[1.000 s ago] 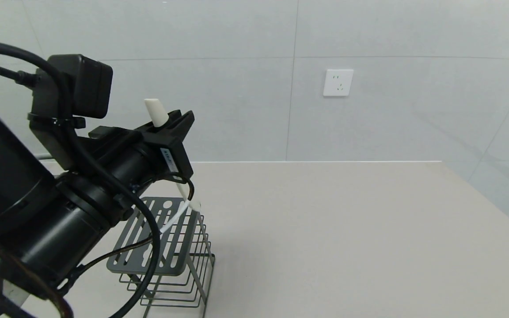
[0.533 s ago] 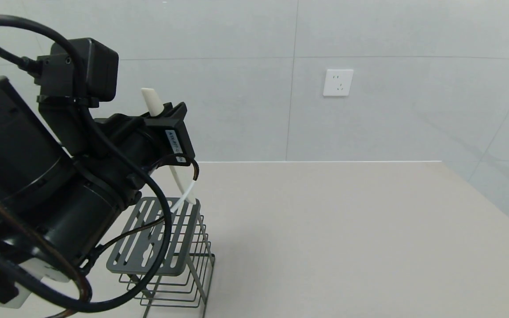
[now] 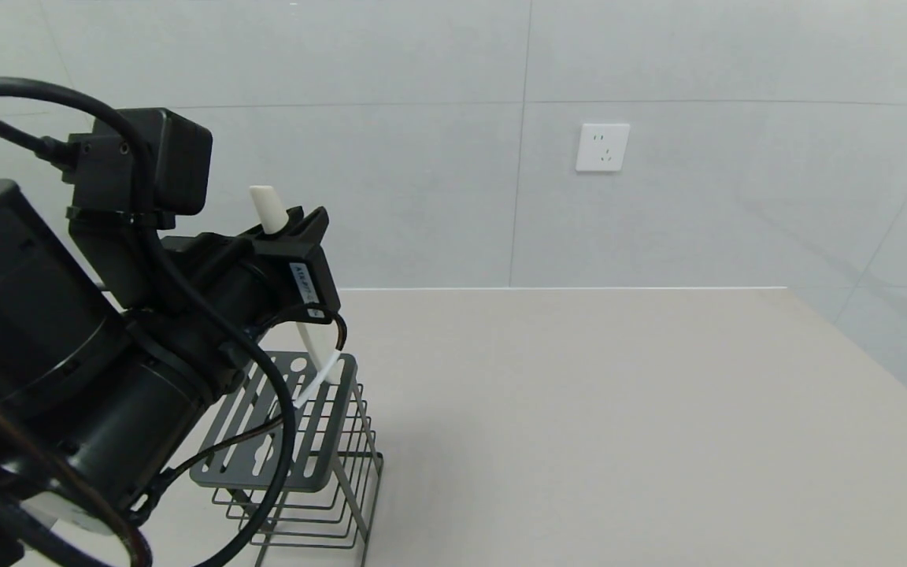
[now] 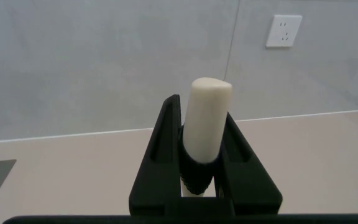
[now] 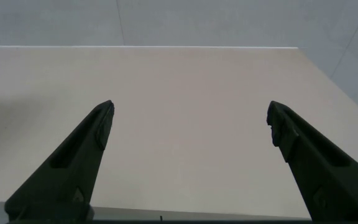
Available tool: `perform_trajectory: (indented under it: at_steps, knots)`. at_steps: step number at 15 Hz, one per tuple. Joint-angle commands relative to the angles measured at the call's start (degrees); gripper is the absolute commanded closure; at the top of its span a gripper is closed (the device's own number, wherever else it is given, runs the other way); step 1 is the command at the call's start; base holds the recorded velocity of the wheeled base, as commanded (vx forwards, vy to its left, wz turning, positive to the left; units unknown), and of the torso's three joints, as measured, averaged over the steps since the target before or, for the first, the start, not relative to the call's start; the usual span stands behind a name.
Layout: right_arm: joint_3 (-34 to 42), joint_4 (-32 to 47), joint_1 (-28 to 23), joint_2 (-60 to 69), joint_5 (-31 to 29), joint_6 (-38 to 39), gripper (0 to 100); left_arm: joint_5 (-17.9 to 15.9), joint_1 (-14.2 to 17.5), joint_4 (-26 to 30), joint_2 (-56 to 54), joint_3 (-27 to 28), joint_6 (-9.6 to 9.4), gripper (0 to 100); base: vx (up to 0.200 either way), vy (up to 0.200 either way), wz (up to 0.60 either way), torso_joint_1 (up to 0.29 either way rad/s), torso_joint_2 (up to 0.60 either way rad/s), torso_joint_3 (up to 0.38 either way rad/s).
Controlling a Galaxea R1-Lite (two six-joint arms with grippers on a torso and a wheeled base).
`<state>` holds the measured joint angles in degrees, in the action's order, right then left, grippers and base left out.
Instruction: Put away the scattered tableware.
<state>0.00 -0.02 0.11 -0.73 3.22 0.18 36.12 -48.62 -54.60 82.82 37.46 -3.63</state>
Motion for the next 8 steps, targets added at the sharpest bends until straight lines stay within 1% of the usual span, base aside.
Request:
perform_trajectory:
  at_steps: [1, 6, 8]
  knots:
    - [0.0, -0.1, 0.0, -0.1, 0.0, 0.0, 0, -0.2, 0.0, -0.1, 0.0, -0.2, -0.06, 100, 0.000, 0.000, 0.00, 0.000, 0.00, 0.000]
    - [0.0, 0.0, 0.1, -0.1, -0.1, 0.0, 0, -0.3, 0.0, -0.2, -0.6, -0.8, -0.06, 100, 0.000, 0.000, 0.00, 0.000, 0.00, 0.000]
    - [0.0, 0.0, 0.1, -0.1, -0.1, 0.0, 0, -0.3, 0.1, -0.1, -1.1, -2.9, 0.03, 100, 0.000, 0.000, 0.00, 0.000, 0.00, 0.000]
